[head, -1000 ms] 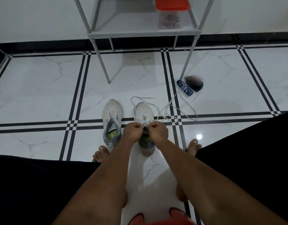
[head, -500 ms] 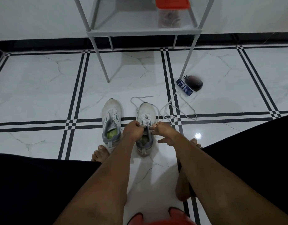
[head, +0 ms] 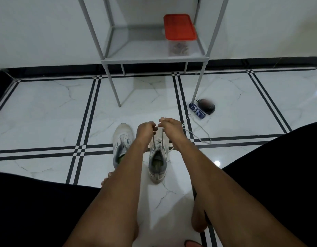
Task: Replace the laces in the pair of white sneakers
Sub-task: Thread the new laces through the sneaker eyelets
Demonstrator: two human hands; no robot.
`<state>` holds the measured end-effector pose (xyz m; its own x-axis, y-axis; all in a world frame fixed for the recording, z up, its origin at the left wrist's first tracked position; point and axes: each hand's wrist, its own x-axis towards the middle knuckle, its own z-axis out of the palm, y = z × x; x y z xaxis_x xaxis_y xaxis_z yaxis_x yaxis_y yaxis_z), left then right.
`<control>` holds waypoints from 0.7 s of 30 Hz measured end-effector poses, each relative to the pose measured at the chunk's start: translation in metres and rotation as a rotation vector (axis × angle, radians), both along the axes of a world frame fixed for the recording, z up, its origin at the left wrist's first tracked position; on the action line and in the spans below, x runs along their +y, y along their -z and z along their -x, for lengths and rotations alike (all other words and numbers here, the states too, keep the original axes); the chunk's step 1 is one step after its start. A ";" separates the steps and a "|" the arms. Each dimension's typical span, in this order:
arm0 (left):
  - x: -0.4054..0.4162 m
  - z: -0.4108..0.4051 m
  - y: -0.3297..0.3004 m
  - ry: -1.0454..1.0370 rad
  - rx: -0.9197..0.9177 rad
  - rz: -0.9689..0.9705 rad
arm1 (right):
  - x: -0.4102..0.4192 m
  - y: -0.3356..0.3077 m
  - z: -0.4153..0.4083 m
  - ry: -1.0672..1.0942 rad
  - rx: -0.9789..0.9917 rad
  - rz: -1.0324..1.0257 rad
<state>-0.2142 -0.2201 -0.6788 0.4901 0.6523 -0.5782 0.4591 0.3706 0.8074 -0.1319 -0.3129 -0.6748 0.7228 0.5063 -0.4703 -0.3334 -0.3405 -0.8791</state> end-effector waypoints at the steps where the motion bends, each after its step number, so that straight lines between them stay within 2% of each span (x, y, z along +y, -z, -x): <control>1: 0.003 -0.006 -0.011 0.006 -0.026 -0.058 | 0.002 -0.008 -0.003 0.005 -0.039 -0.016; 8: 0.009 -0.025 -0.072 0.027 -0.195 -0.281 | 0.007 -0.057 -0.020 0.031 -0.177 -0.091; 18: 0.016 -0.035 -0.127 -0.004 -0.357 -0.409 | 0.021 -0.098 -0.028 0.025 -0.346 -0.205; 21: 0.017 -0.035 -0.138 0.012 -0.372 -0.506 | 0.022 -0.106 -0.030 0.027 -0.400 -0.219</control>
